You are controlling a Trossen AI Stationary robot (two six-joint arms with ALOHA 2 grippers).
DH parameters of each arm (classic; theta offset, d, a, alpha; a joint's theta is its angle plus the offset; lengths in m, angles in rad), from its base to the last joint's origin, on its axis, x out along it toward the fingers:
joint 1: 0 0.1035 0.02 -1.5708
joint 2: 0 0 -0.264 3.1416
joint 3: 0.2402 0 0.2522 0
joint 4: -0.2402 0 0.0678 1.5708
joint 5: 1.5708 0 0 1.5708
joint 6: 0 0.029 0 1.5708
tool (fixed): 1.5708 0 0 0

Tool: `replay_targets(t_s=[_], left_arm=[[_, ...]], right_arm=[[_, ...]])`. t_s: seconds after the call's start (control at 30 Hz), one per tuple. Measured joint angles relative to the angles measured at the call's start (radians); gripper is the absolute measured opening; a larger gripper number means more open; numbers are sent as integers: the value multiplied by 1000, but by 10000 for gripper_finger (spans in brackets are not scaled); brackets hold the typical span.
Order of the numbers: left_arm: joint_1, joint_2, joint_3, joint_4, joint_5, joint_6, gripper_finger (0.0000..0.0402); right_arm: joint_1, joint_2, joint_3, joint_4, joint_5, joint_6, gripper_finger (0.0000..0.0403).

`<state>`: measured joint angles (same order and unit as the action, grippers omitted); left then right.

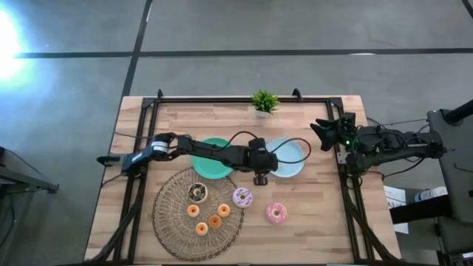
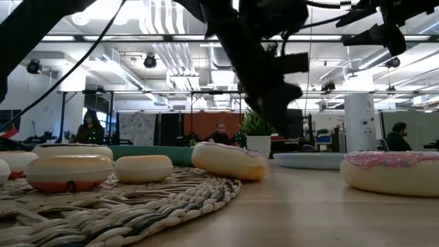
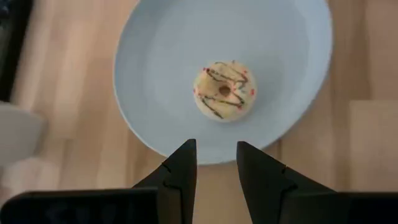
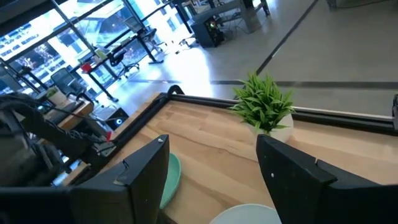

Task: Pick & Place donuts
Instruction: Put the small white donut into the blue plate, then put the small yellow donut into the blue plate

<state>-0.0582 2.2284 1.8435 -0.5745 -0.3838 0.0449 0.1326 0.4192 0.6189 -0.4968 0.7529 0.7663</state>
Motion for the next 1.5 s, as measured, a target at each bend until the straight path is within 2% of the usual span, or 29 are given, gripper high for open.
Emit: replay_targets(t_s=[0.1,0.27,0.43,0.6,0.67,0.87,1.0,1.17,1.3,1.5], left_arm=[[-1,-39,-34,-29,57,-25,90],[-10,-132,-153,5,77,-90,90],[-9,-315,-398,65,91,-214,90],[-29,-550,-678,169,231,-399,90],[-49,-630,-770,198,257,-461,90],[-130,-790,-946,197,256,-678,90],[-226,-813,-970,201,260,-671,90],[-332,-774,-969,252,274,-649,90],[-390,-693,-921,283,274,-610,90],[-419,-503,-761,239,233,-472,90]], right_arm=[[0,5,0,-18,-17,0,233],[0,29,-3,-81,-100,15,233],[0,97,-12,-131,-212,32,233],[0,211,-19,-122,-317,29,233],[0,263,-18,-109,-356,17,233],[0,408,-19,-1,-416,-19,233],[0,478,-19,66,-465,-50,233],[0,543,-10,91,-474,-63,233],[0,581,6,92,-474,-67,233],[0,613,25,91,-474,-71,233]])
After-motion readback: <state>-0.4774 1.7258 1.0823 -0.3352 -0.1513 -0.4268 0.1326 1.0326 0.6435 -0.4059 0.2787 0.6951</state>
